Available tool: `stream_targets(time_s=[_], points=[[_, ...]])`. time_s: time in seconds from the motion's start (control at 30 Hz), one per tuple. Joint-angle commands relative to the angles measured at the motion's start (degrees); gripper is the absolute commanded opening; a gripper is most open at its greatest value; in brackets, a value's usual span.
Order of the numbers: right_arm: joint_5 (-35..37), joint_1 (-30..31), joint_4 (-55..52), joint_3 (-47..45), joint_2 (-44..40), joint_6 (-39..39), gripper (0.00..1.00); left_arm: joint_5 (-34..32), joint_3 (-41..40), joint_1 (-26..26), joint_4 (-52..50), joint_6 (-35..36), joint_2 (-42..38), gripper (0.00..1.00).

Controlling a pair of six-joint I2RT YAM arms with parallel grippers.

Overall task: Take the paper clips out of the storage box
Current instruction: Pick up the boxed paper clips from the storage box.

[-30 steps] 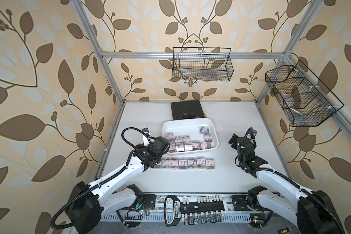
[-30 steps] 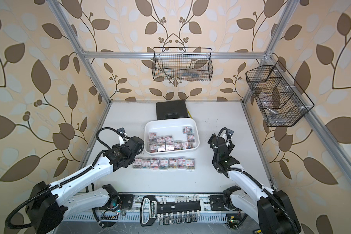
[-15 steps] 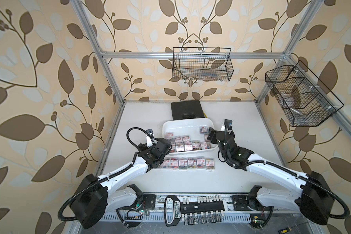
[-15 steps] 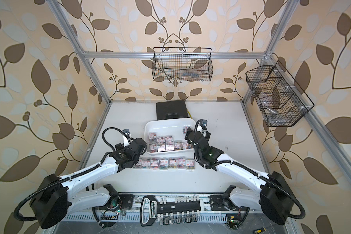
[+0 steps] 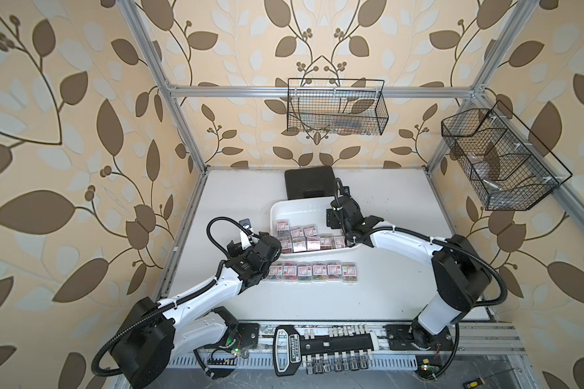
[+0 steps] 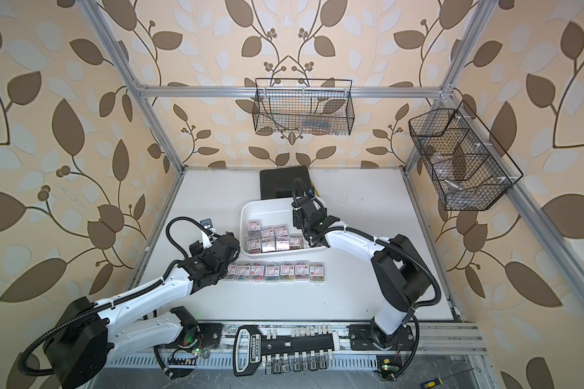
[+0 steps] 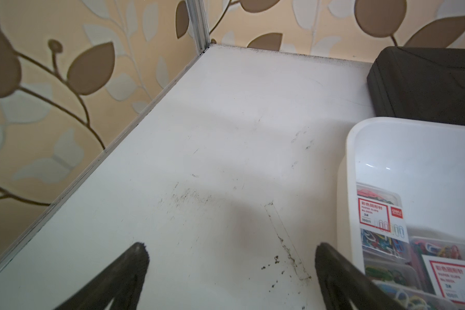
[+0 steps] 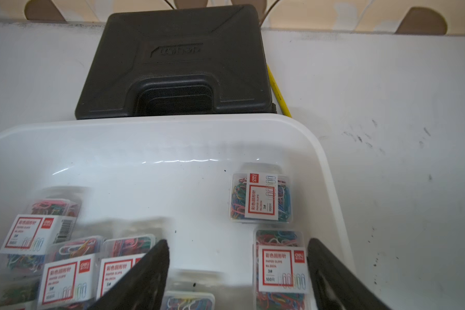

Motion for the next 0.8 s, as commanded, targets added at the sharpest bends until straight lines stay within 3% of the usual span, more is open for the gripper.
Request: stream_targets(time_s=[0.0,0.43,0.77], points=[[-4.4,-1.4,-4.2,2.5,3.6,-0.3,0.84,-0.2,0.9,0.5,0.5,-1.3,0.1,0.99],[-0.5,-3.8,-9.7,10.7,14.6,0.0,0.89,0.1,1.5,0.5,-0.6,-1.9,0.8,0.99],[-4.0,-5.8,-12.0,16.0,21.4,-0.4,0.91,0.5,1.4,0.5,-0.5,-1.7,0.7,0.99]])
